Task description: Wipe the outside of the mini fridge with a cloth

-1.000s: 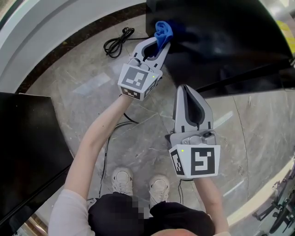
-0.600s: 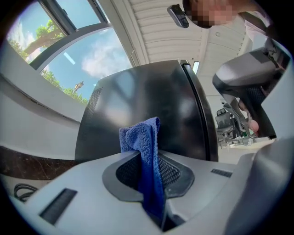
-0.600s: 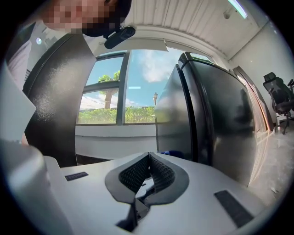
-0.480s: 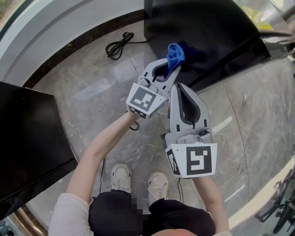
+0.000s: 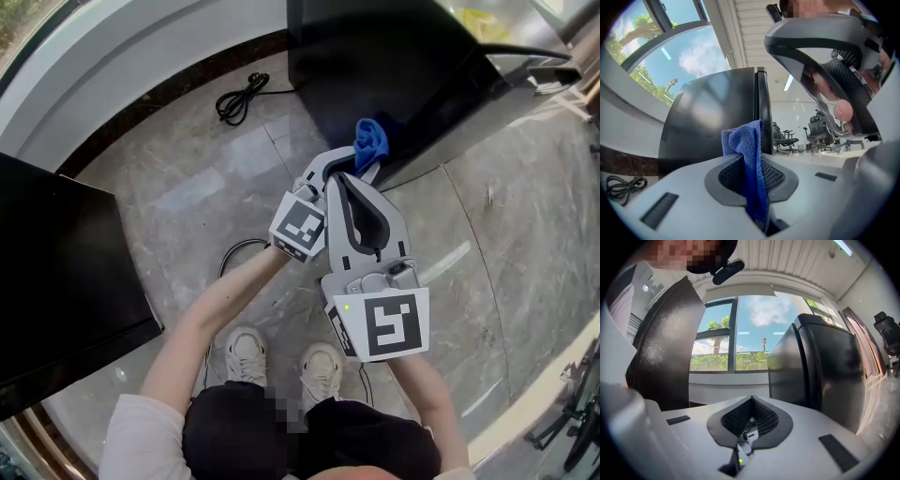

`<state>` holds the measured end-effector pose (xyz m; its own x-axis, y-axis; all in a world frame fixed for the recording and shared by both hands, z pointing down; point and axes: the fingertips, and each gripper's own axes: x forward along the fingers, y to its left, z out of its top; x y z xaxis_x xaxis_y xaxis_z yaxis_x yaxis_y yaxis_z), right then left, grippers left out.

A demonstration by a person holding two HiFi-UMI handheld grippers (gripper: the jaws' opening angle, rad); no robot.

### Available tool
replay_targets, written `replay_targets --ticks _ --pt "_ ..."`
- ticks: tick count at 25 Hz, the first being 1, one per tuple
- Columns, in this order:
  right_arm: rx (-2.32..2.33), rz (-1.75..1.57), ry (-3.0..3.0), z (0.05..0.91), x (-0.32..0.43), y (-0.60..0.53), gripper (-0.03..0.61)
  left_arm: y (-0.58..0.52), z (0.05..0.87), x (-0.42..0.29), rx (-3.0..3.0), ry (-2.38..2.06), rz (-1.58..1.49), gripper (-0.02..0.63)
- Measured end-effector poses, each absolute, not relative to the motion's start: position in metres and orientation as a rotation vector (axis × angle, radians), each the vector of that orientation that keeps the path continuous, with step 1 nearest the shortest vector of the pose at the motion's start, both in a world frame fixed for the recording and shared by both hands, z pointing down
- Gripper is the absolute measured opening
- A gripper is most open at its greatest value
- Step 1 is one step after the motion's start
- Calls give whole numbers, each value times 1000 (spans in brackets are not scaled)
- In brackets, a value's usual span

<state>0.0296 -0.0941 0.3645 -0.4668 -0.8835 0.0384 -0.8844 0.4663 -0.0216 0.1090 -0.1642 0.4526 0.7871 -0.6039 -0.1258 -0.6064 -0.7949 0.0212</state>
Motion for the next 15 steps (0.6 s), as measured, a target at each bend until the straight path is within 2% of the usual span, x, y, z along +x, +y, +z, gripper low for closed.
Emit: replay_targets --ticks 15 --pt "1634 -6 -2667 345 43 -74 12 -129 451 133 -2967 949 193 57"
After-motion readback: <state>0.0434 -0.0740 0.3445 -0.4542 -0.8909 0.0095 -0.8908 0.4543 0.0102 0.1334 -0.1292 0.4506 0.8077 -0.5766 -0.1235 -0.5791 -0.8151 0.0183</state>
